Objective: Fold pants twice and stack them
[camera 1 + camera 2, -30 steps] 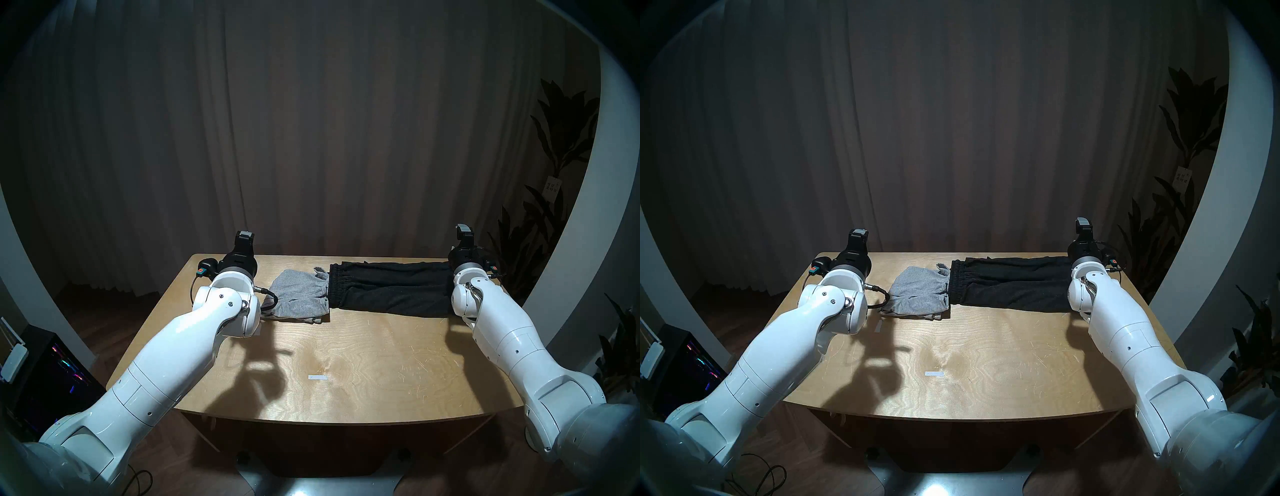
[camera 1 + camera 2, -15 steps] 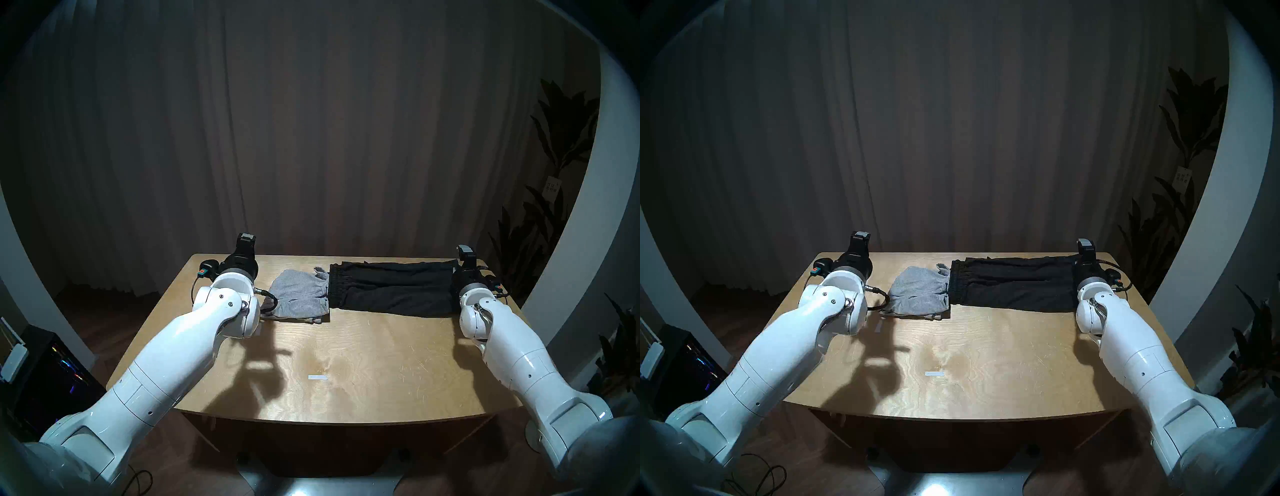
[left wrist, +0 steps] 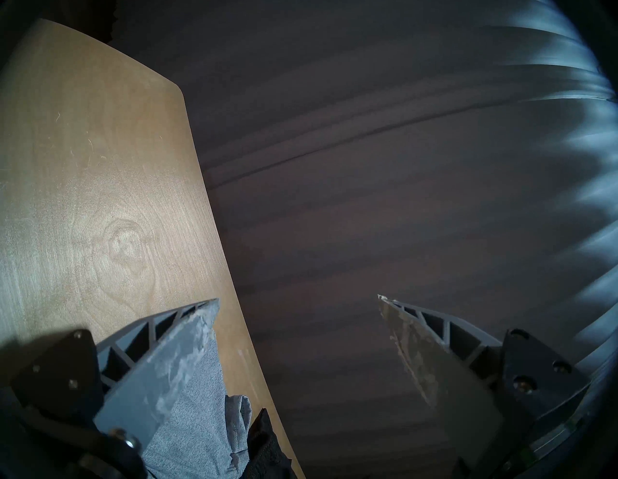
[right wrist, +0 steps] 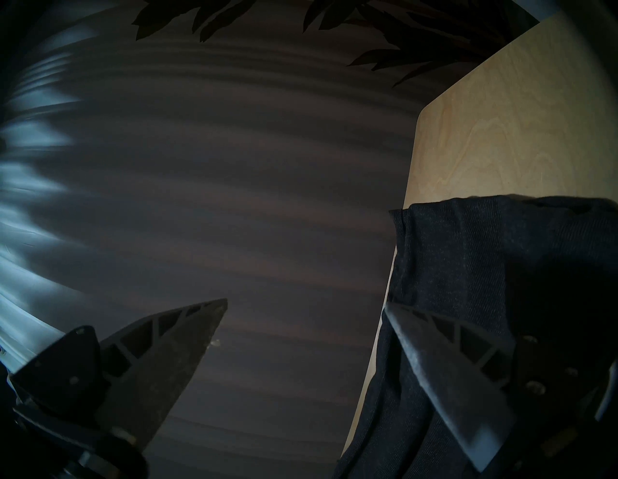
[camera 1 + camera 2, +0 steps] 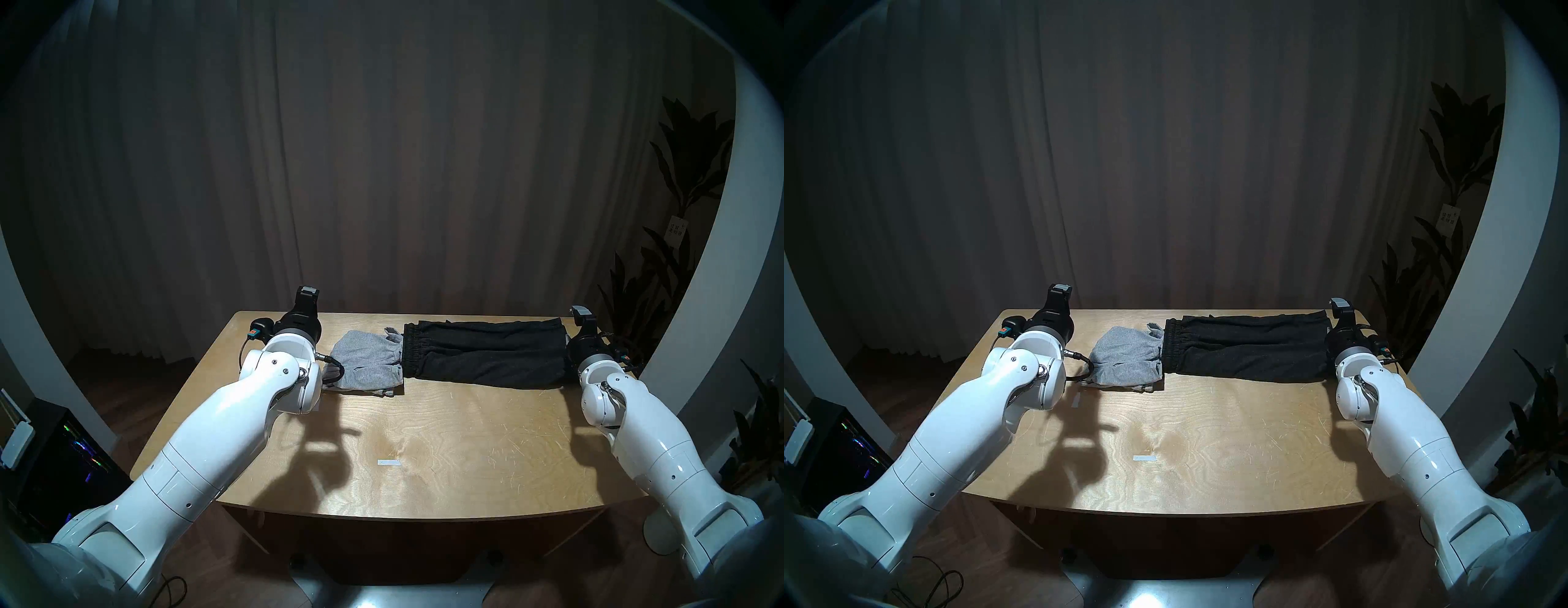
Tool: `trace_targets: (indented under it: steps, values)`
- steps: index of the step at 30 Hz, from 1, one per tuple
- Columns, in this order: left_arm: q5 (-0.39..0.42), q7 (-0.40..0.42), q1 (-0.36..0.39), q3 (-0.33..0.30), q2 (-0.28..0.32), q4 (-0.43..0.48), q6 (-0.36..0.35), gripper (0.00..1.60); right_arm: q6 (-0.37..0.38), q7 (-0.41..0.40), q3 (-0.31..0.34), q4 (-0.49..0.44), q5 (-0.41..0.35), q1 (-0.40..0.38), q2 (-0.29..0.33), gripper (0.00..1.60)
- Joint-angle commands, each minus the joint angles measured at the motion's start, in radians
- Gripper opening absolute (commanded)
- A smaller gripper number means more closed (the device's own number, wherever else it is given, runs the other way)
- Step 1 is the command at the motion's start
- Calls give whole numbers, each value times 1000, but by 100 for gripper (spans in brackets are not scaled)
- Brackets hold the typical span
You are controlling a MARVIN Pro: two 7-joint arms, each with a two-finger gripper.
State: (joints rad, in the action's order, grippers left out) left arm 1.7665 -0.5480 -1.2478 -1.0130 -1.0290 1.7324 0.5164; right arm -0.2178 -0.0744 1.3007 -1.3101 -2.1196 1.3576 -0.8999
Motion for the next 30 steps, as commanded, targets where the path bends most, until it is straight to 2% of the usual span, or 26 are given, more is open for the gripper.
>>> trace_targets:
  steps: [1, 18, 19, 24, 30]
  values:
    - [3, 9, 24, 1, -15, 10, -10, 160, -2, 16, 36, -101, -6, 84, 77, 160]
    - [12, 10, 29, 45, -63, 9, -59, 160, -29, 153, 132, -276, -83, 314, 190, 160]
    - [14, 11, 32, 50, -68, 7, -66, 160, -45, 177, 155, -303, -98, 345, 202, 160]
    - [19, 13, 39, 54, -79, 0, -76, 160, -72, 228, 191, -345, -128, 392, 219, 160]
    - [37, 18, 54, 59, -91, -10, -107, 160, -130, 344, 259, -431, -178, 481, 256, 160]
